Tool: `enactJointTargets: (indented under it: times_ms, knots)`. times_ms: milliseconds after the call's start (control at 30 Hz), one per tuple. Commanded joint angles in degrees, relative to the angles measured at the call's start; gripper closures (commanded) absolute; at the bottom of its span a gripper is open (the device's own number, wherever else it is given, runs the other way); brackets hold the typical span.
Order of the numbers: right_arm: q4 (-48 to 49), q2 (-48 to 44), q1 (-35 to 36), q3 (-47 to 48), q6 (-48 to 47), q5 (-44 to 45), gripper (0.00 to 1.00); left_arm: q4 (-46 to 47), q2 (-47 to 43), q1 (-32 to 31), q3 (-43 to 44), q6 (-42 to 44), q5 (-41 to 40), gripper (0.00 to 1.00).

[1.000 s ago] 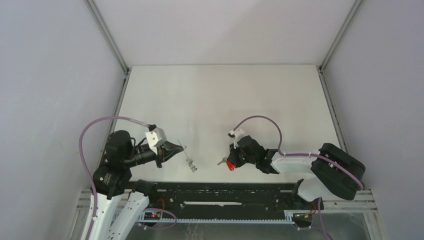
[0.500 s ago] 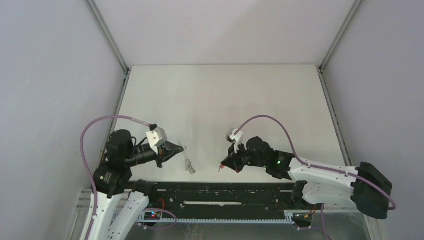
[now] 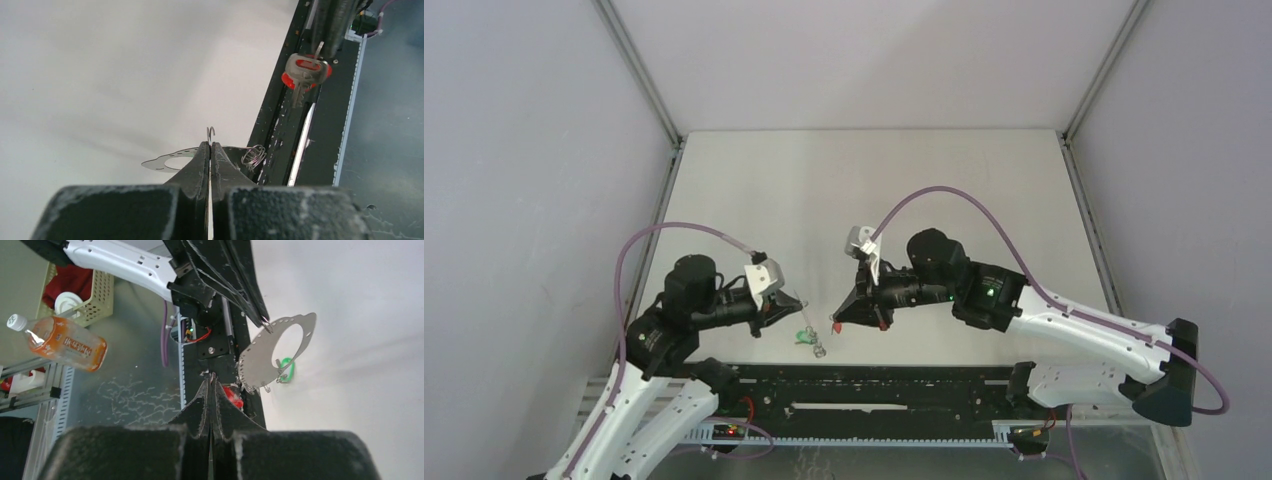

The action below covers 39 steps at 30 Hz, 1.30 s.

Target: Put the keys on the keyring

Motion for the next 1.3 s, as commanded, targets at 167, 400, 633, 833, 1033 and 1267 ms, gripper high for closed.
enactJointTargets:
  times_ms: [167,400,633,833,1033,1267]
  knots:
    - [-5.3,3.9,3.1,6.8,-0.9,1.0,1.00,4.1,0.2,-5.4,2.5,-0.5,-5.9,1.00]
    - [0.5,5.9,3.7,6.9,0.6,1.0,1.00,8.1,-1.6,-6.4,1.3,-0.8,-2.8,1.00]
    - [3.8,6.3,3.9,6.8,0.6,5.1,1.00,10.5,-2.4,-8.1,0.5,1.6,-1.5,1.00]
    - [3.4,6.2,4.1,6.9,0.1,6.1,1.00,10.1,-2.2,-10.2,0.2,3.9,-2.4,1.00]
    - [3.1,6.4,4.2,7.1,0.0,7.4,1.00,9.5,-1.8,-11.4,0.3,5.1,-3.1,1.00]
    - [1.6,7.4,4.9,8.4,-0.5,9.8,1.00,9.4,-1.5,-11.8,0.4,5.2,-3.5,1.00]
